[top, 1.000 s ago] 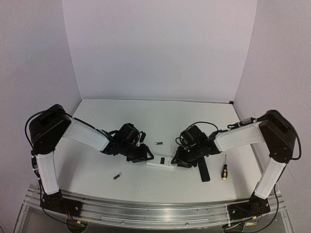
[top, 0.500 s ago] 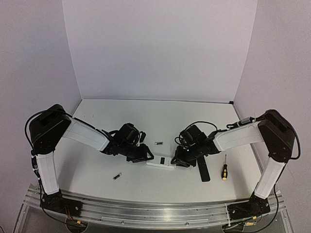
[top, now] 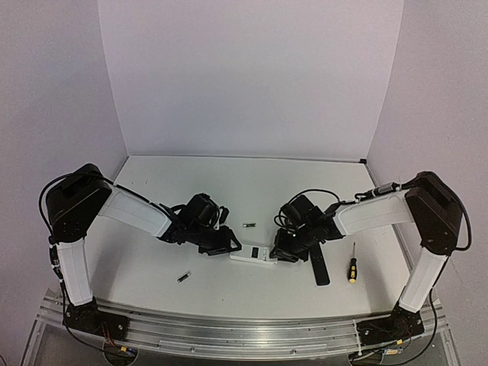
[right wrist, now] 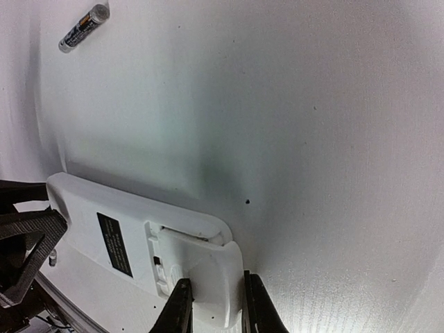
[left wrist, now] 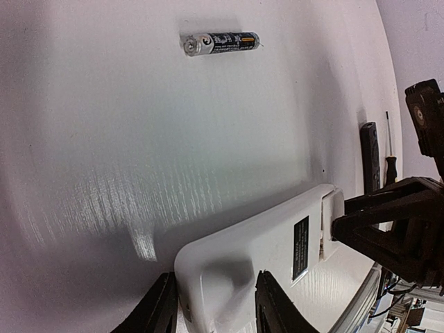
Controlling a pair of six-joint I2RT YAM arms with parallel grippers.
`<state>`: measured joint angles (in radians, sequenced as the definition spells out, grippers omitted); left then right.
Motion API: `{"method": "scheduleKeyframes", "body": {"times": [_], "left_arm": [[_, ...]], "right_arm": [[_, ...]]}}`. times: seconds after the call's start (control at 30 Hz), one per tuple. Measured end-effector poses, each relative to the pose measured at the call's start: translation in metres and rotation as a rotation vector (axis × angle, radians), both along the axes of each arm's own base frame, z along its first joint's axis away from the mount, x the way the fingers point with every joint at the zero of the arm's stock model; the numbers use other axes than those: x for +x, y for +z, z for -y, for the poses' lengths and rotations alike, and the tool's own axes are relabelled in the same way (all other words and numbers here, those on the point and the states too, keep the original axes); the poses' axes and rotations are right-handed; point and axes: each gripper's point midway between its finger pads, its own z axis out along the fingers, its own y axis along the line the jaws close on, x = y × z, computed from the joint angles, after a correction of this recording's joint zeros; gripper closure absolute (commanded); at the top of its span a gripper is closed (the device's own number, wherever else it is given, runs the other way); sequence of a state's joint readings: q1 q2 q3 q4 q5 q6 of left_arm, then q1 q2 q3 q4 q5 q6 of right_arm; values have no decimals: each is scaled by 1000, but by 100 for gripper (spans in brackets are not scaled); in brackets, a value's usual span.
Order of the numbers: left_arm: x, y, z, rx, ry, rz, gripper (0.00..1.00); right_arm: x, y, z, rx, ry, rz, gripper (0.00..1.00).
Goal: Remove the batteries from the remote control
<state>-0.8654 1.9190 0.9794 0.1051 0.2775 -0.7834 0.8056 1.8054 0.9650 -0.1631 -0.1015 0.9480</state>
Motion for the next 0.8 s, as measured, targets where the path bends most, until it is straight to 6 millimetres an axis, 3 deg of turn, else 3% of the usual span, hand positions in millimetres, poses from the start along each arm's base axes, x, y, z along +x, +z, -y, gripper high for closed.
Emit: {"method": "scheduleKeyframes", "body": {"times": [0.8], "left_arm": [[-1,0,0,1,1,-4,62]], "right_arm": [[-1,0,-7,-37,-102,-64,95]]}}
